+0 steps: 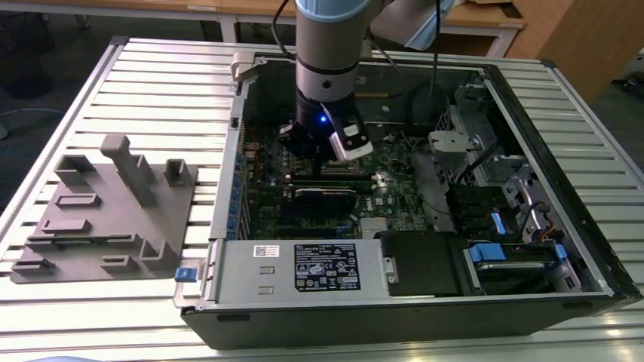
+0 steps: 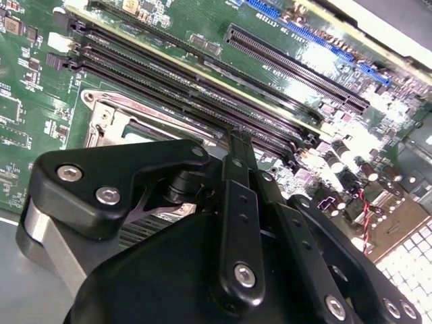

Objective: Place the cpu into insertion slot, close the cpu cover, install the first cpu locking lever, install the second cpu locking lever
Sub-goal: 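Install the second cpu locking lever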

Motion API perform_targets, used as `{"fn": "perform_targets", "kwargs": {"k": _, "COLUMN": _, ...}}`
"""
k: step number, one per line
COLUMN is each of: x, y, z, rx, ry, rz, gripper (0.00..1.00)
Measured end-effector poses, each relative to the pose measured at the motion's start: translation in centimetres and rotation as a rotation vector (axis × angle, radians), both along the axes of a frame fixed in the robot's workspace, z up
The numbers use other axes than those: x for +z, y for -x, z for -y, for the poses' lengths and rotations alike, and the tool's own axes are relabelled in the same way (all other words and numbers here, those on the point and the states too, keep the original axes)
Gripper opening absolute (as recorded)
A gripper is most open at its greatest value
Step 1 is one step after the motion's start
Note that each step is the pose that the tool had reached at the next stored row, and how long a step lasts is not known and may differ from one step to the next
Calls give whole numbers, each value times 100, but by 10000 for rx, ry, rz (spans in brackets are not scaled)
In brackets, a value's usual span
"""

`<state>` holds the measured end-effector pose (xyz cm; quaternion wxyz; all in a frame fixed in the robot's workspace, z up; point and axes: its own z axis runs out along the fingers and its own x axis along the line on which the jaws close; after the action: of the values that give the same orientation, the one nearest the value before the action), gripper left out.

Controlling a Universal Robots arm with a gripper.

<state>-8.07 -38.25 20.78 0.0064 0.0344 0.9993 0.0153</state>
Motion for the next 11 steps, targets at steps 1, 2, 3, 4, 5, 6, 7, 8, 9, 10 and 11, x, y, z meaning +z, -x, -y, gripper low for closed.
{"fn": "perform_targets", "kwargs": {"k": 1, "x": -2, "y": 0, "z": -5, "rx": 0, "ry": -1, "rz": -1, "gripper": 11}}
{"fn": "perform_targets", "kwargs": {"k": 2, "x": -4, "y": 0, "z": -12, "rx": 0, "ry": -2, "rz": 0, "gripper": 11}}
{"fn": "perform_targets", "kwargs": {"k": 3, "x": -7, "y": 0, "z": -20, "rx": 0, "ry": -5, "rz": 1, "gripper": 11}}
{"fn": "perform_targets", "kwargs": {"k": 4, "x": -8, "y": 0, "z": -26, "rx": 0, "ry": -5, "rz": 0, "gripper": 11}}
{"fn": "perform_targets", "kwargs": {"k": 5, "x": -10, "y": 0, "z": -30, "rx": 0, "ry": -6, "rz": 0, "gripper": 11}}
{"fn": "perform_targets", "kwargs": {"k": 6, "x": -12, "y": 0, "z": -34, "rx": 1, "ry": -7, "rz": 0, "gripper": 11}}
{"fn": "perform_targets", "kwargs": {"k": 7, "x": -15, "y": 0, "z": -36, "rx": 1, "ry": -9, "rz": 1, "gripper": 11}}
{"fn": "perform_targets", "kwargs": {"k": 8, "x": -20, "y": -1, "z": -38, "rx": 1, "ry": -9, "rz": 1, "gripper": 11}}
{"fn": "perform_targets", "kwargs": {"k": 9, "x": -24, "y": 0, "z": -39, "rx": 1, "ry": -8, "rz": 0, "gripper": 11}}
{"fn": "perform_targets", "kwargs": {"k": 10, "x": -32, "y": 0, "z": -40, "rx": 1, "ry": -9, "rz": 1, "gripper": 11}}
{"fn": "perform_targets", "kwargs": {"k": 11, "x": -40, "y": 0, "z": -42, "rx": 1, "ry": -9, "rz": 1, "gripper": 11}}
